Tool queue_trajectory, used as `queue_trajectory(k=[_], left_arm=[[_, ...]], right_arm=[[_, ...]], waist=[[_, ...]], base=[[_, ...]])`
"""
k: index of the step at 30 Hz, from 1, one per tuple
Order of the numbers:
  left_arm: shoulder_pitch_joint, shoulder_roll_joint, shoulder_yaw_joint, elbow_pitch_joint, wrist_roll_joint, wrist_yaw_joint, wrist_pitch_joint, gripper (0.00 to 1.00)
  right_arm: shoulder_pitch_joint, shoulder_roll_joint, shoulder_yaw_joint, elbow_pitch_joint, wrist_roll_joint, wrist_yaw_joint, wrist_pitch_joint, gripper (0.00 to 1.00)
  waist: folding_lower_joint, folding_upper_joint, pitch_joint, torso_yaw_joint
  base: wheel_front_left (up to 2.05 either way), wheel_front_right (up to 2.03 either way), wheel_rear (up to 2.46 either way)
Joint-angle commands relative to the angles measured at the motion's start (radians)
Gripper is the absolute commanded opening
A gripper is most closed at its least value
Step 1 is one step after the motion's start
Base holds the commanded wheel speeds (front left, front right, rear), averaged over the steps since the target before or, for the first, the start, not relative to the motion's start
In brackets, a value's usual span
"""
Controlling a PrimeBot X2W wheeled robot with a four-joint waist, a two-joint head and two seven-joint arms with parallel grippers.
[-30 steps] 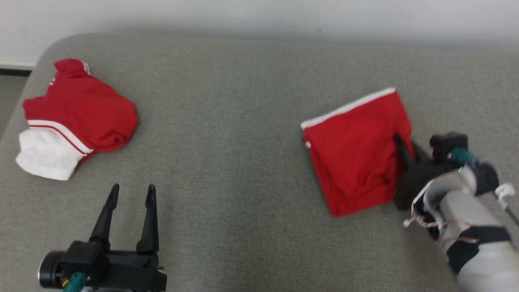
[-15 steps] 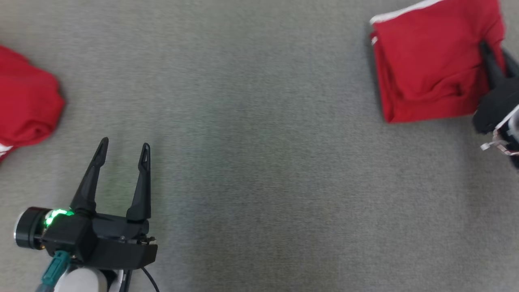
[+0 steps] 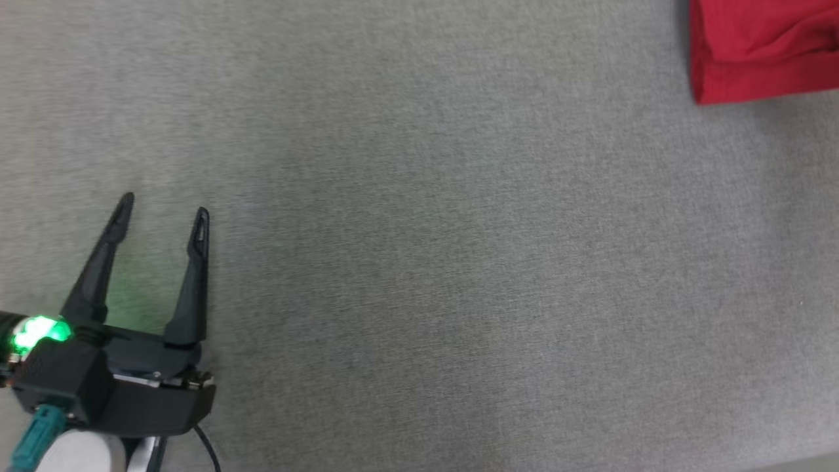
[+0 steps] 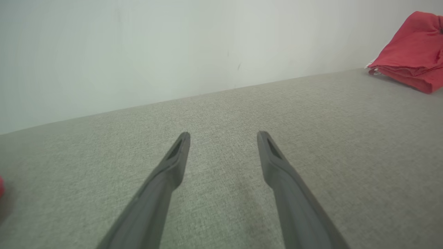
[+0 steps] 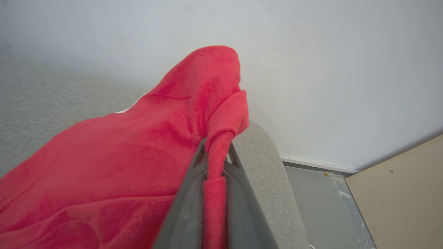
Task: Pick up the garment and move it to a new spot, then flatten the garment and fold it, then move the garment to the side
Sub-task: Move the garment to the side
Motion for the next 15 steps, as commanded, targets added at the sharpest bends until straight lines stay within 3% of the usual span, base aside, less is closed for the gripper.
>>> queue_trajectory(k=[1,15], left_arm=[[0.008,0.006,0.004,-0.012,0.002,0.003,0.004,1.00],[0.025,0.025,0.002,-0.081,-0.001,0.018,0.028,1.00]], right_arm=[[-0.019,-0.006,0.003,0.006,-0.003,-0.002,0.003,0.00],[-0.136,-0.025,0.012,0.169,-0.057,-0.002,-0.004,0.00]], waist=[[-0.0001,-0.0002,0.027,-0.025],[-0.0001,-0.0002,0.057,-0.013]], base=[[0.00,0.00,0.00],[0.00,0.00,0.00]])
